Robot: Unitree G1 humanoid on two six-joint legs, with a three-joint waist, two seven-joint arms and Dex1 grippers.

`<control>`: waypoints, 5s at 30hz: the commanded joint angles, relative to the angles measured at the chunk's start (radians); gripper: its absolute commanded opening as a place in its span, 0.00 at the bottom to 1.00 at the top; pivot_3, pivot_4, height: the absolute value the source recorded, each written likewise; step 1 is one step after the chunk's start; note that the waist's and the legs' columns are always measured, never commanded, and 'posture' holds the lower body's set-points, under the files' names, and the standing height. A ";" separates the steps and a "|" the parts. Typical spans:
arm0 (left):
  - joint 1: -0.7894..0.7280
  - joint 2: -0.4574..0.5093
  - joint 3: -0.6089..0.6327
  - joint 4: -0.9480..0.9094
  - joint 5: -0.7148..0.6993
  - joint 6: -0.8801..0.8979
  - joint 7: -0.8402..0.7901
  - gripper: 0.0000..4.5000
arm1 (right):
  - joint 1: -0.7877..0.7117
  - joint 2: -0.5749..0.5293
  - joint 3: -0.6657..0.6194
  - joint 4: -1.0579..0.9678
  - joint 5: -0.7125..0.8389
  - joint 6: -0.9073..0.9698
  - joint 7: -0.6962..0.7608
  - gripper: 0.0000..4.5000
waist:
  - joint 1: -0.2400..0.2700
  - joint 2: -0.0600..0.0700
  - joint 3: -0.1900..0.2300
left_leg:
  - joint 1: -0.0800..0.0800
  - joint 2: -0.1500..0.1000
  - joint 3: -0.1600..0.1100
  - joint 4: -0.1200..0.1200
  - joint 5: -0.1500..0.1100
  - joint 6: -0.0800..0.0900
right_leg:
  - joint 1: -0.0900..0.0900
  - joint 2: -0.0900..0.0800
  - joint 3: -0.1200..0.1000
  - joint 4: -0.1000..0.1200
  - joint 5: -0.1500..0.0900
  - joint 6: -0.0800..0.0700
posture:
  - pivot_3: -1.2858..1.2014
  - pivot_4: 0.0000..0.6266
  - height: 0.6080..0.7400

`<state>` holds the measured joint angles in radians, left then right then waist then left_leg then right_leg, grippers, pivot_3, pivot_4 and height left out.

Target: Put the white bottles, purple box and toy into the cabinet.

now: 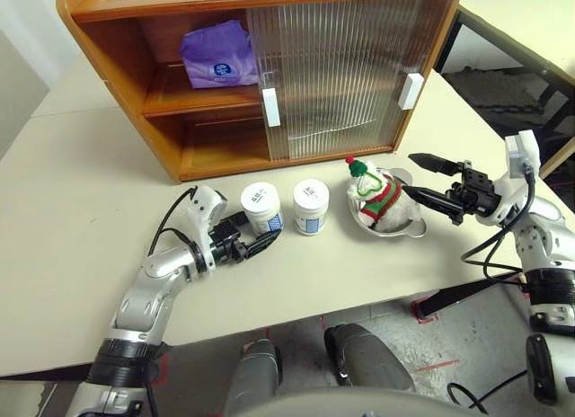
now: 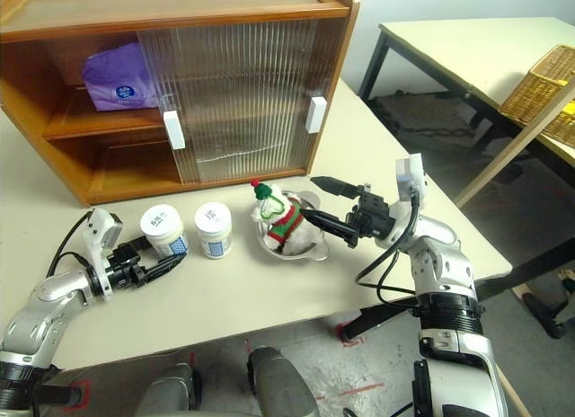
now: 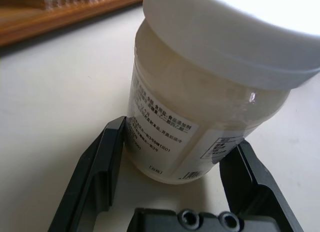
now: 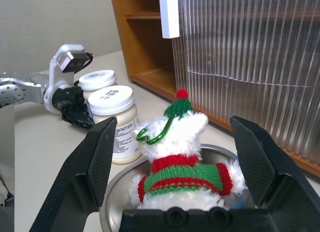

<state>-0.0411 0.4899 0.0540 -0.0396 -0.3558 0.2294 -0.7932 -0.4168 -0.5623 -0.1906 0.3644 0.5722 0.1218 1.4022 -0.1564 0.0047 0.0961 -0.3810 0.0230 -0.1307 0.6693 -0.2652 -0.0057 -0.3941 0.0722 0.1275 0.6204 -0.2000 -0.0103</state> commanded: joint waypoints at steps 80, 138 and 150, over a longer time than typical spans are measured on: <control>-0.815 -0.208 0.137 1.123 0.214 -0.366 0.490 1.00 | -0.003 -0.004 0.004 -0.033 0.012 0.002 0.030 1.00 | -0.017 -0.004 0.002 | -0.001 -0.019 0.008 0.009 0.008 0.010 | 0.010 -0.002 0.000 -0.007 0.006 0.026 | 0.41 0.14 1.00; -0.750 -0.162 0.112 1.002 0.296 -0.368 0.659 0.01 | 0.014 -0.001 0.013 -0.049 0.002 -0.006 0.007 1.00 | -0.029 -0.004 0.002 | 0.000 -0.020 0.003 0.009 0.009 0.010 | 0.011 -0.003 0.003 -0.007 0.006 0.026 | 0.40 0.13 1.00; -0.810 -0.156 0.100 1.111 0.294 -0.417 0.556 0.01 | 0.029 -0.015 0.002 -0.065 0.010 -0.007 0.000 1.00 | -0.049 -0.004 0.002 | -0.001 -0.022 0.005 0.010 0.009 0.010 | 0.012 -0.003 0.001 -0.007 0.006 0.026 | 0.39 0.12 1.00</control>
<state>-0.8257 0.3353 0.1679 1.0484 -0.0714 -0.1736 -0.2041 -0.3927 -0.5665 -0.1767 0.3195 0.5795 0.1205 1.4025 -0.2049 0.0004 0.0985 -0.3819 0.0013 -0.1259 0.6791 -0.2557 0.0049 -0.3818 0.0690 0.1284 0.6132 -0.1939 0.0160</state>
